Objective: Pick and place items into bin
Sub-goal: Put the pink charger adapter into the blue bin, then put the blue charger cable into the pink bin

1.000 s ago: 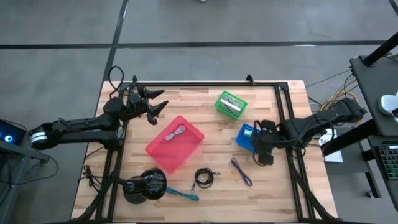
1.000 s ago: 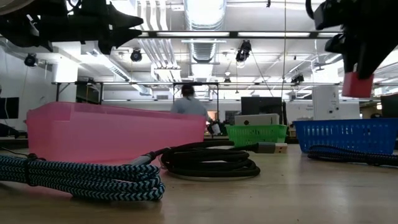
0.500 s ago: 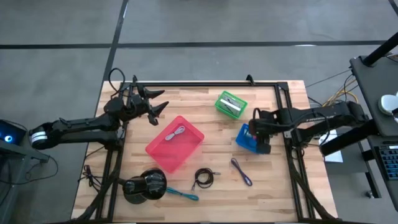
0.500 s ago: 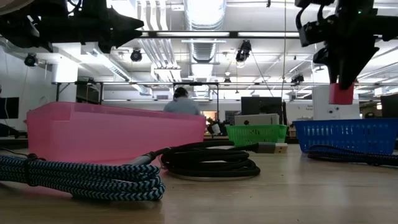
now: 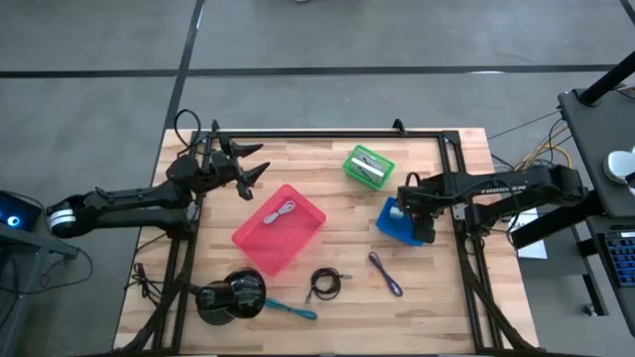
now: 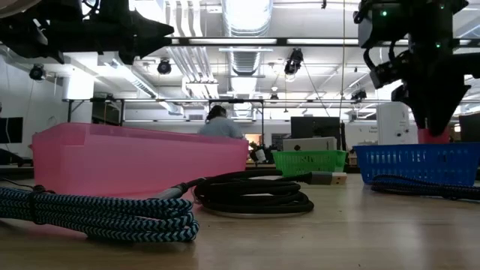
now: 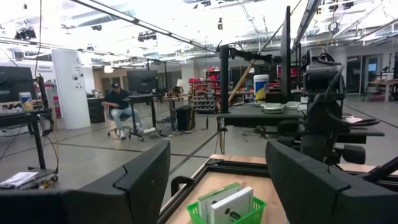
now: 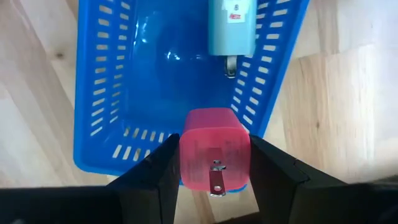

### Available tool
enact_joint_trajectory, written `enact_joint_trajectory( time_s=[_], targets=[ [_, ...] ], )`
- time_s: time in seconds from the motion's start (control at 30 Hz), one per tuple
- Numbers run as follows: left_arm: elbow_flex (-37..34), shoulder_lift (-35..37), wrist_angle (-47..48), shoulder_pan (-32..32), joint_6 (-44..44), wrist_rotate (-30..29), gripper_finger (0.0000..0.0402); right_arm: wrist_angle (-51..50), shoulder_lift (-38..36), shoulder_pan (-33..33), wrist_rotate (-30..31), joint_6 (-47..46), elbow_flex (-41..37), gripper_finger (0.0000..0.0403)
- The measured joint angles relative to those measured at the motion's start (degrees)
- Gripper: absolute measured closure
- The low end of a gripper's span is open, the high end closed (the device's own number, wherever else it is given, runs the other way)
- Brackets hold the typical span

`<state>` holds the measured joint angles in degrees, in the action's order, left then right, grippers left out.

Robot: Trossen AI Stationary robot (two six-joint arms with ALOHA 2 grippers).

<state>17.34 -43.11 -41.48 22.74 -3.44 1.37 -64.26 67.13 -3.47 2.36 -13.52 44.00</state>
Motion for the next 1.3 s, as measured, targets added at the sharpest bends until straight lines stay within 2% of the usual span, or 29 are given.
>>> enact_joint_trajectory(
  time_s=[0.5, 0.9, 1.3],
  targets=[
    [0.0, -0.4, 0.0, 0.0, 0.0, 0.0, 0.0155, 2.9, 0.1, -1.4, -1.3, 1.8, -2.9, 0.026],
    [0.0, -0.4, 0.0, 0.0, 0.0, 0.0, 0.0155, 3.1, 0.0, -1.3, -1.3, 1.5, -3.0, 0.0228],
    [-0.1, -0.4, 0.0, 0.0, 0.0, 0.0, 0.0155, 3.2, 0.0, -1.3, -0.9, 0.8, -3.0, 0.0218]
  ],
)
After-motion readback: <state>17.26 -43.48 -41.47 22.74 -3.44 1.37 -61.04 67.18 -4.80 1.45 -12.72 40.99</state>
